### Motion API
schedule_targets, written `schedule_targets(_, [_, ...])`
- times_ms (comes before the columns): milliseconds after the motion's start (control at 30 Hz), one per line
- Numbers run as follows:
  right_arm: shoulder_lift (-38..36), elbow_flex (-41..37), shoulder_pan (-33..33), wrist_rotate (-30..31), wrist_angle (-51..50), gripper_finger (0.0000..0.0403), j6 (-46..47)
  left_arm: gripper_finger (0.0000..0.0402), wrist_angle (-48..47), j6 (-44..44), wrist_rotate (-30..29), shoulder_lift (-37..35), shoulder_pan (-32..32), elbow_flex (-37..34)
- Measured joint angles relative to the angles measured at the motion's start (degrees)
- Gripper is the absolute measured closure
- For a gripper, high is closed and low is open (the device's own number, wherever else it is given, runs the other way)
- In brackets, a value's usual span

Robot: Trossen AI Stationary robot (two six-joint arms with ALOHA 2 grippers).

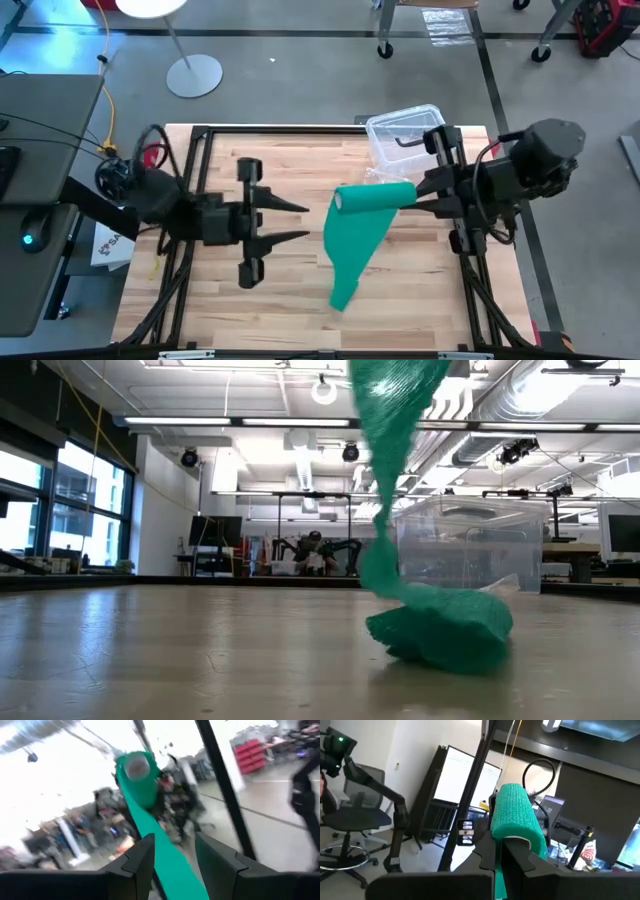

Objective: Roll bandage
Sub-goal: Roll the green bandage

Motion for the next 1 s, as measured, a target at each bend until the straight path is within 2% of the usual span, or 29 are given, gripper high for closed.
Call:
schedule_targets(100, [0.5,0.0,0.0,-0.4,-0.3,0.0403,0.2,0.0266,4.0,5.4,-3.6,1.0,-0.3,0.0])
schedule_targets(167, [0.9,0.0,0.0,-0.4,-0.4,0.0403,1.3,0.0266,3.6,5.9,-4.6,1.2,-0.1,0.2])
schedule_targets(333, [2.0,0.0,-0.7,-0.4,-4.0,0.0403,4.1,0.0266,1.8,4.6,-4.7,1.2,0.3,2.2])
schedule_targets(633, [2.6,0.0,-2.0,0.0,-7.6,0.0403,5.5,0.0266,-6.7,-1.7,-5.1,1.3,0.0,2.2])
schedule_targets(833, [2.6,0.0,-2.0,1.0,-7.9,0.0403,5.5,0.0266,-7.1,-1.6,-9.3,1.3,-1.2,2.2])
schedule_targets(1000, [2.5,0.0,-2.0,4.9,-7.8,0.0403,5.6,0.0266,-7.5,1.4,-15.1,1.1,-2.5,2.2])
